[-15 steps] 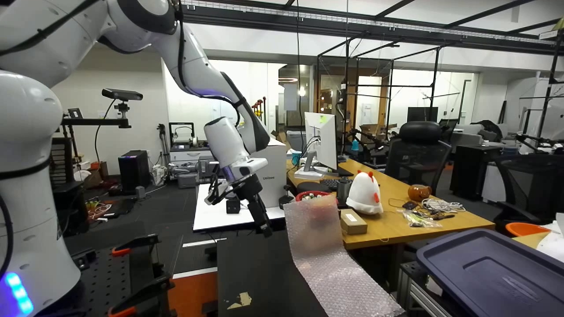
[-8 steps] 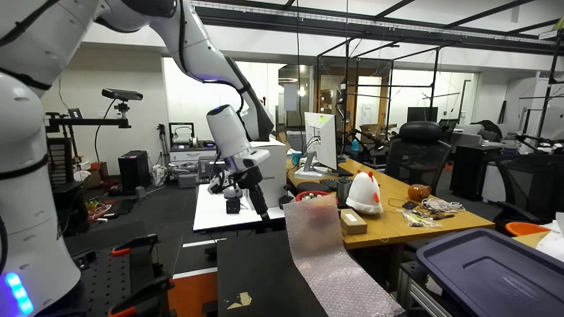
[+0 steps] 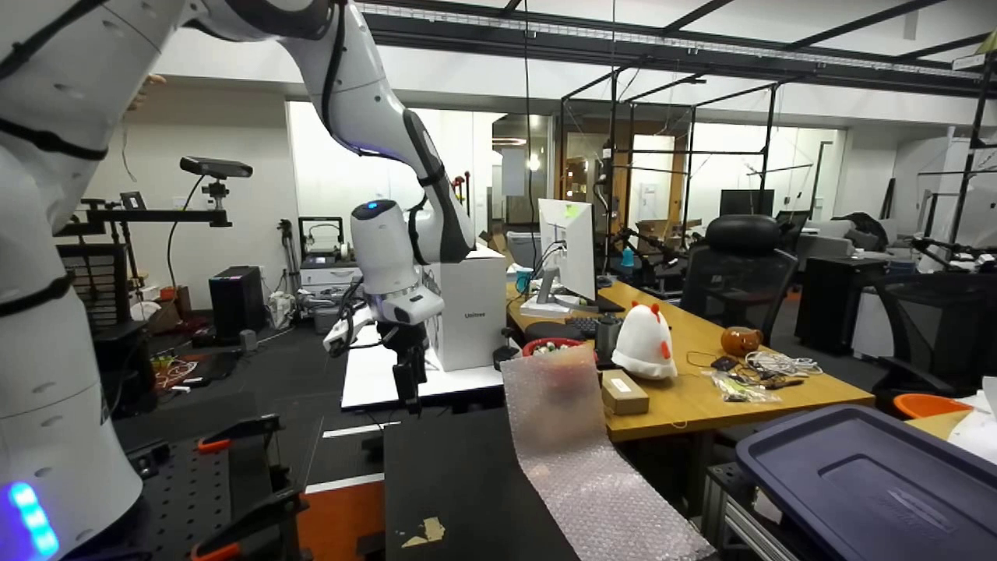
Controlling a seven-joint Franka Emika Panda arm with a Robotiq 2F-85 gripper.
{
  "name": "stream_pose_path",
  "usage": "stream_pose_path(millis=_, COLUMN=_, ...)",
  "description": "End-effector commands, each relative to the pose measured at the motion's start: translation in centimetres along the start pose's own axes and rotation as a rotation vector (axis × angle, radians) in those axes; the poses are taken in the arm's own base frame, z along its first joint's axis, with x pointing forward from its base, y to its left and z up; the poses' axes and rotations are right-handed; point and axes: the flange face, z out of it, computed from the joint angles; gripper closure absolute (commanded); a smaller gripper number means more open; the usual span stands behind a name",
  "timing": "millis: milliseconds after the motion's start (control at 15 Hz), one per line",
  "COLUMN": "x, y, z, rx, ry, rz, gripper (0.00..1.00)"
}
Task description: Fold the bubble wrap.
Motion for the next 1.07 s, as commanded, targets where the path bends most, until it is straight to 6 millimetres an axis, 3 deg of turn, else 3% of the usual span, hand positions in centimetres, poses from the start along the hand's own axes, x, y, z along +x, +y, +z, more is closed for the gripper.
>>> stream_pose_path(millis=0, x=-2.6, y=0.5, z=0.6, rx=0.005, ry=-0.074, rz=-0.096, gripper=0.0)
stream_pose_path(millis=267, x=-4.9, y=0.0, z=0.8, rx=-0.007, ry=-0.1, rz=-0.157, gripper=0.0)
stream_pose_path(millis=333, x=-4.6, y=-0.3, z=1.6, rx=-0.013, ry=-0.1, rz=-0.043, gripper=0.0)
stream_pose_path(millis=733, x=-5.1, y=-0.4, z=1.6, rx=-0.016, ry=-0.105, rz=-0.06, gripper=0.0)
stream_pose_path(millis=800, x=-5.7, y=0.1, z=1.6, rx=-0.022, ry=-0.103, rz=0.024, gripper=0.0)
stream_pose_path(millis=1000, x=-3.6, y=0.8, z=0.1, rx=-0.043, ry=-0.047, rz=0.146, gripper=0.0)
